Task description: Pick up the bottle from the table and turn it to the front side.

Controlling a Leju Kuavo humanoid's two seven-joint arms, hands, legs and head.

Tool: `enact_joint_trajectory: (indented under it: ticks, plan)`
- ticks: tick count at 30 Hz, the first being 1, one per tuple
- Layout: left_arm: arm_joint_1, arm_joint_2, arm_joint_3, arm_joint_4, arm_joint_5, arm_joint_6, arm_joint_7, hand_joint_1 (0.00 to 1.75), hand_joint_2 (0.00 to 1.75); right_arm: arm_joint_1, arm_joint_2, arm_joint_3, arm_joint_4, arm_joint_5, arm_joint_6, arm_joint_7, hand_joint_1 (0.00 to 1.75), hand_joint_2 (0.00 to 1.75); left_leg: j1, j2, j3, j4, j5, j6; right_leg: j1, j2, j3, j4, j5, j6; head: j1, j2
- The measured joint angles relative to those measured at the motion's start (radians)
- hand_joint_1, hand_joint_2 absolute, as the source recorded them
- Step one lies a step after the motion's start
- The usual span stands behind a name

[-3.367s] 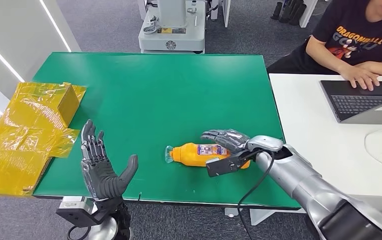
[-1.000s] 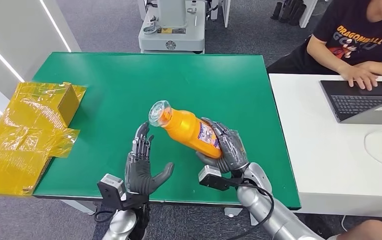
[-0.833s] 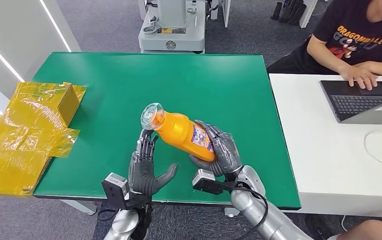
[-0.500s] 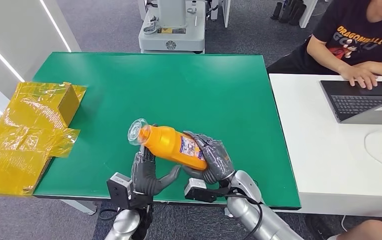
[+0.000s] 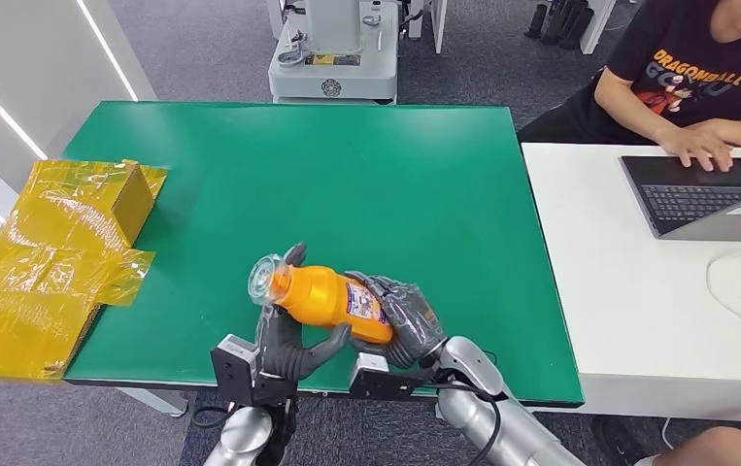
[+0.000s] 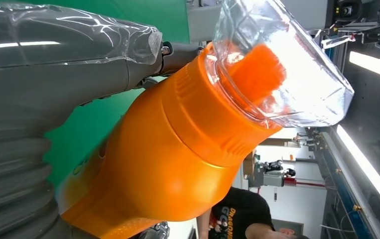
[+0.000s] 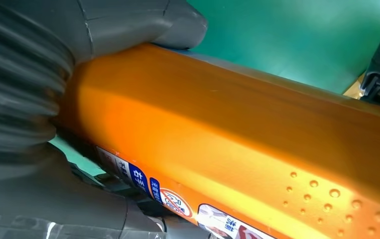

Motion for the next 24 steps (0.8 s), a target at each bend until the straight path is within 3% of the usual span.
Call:
enact_joint_trajectory:
  ticks: [10,11,14,15,24]
  plan:
    - [0.003,-0.001,0.012,0.004,0.021,-0.008,-0.02,0.0,1.75,-0.017,0.004,0.011,0.007,0.061,0.018,-0.007,1.75,1.75,0.0,0.0,0.0,0.0,0.0,0.0,0.0,0.0,0.0,0.0,0.0,0.0,0.0,0.0]
    - [0.003,-0.002,0.014,0.004,0.031,-0.011,-0.027,0.14,1.75,-0.02,0.005,0.015,0.009,0.062,0.021,-0.01,1.75,1.75,0.0,0.0,0.0,0.0,0.0,0.0,0.0,0.0,0.0,0.0,0.0,0.0,0.0,0.0]
    - [0.005,-0.004,0.025,0.003,0.059,-0.018,-0.048,1.41,1.75,-0.025,0.007,0.028,0.016,0.062,0.03,-0.02,1.75,1.75,0.0,0.0,0.0,0.0,0.0,0.0,0.0,0.0,0.0,0.0,0.0,0.0,0.0,0.0]
    - [0.006,-0.004,0.029,0.001,0.068,-0.02,-0.055,1.72,1.75,-0.027,0.008,0.031,0.018,0.062,0.034,-0.022,1.75,1.75,0.0,0.0,0.0,0.0,0.0,0.0,0.0,0.0,0.0,0.0,0.0,0.0,0.0,0.0]
    - [0.018,-0.006,0.044,-0.026,0.119,-0.021,-0.088,1.75,1.75,-0.054,0.025,0.048,0.03,0.053,0.064,-0.027,1.75,1.75,0.0,0.0,0.0,0.0,0.0,0.0,0.0,0.0,0.0,0.0,0.0,0.0,0.0,0.0]
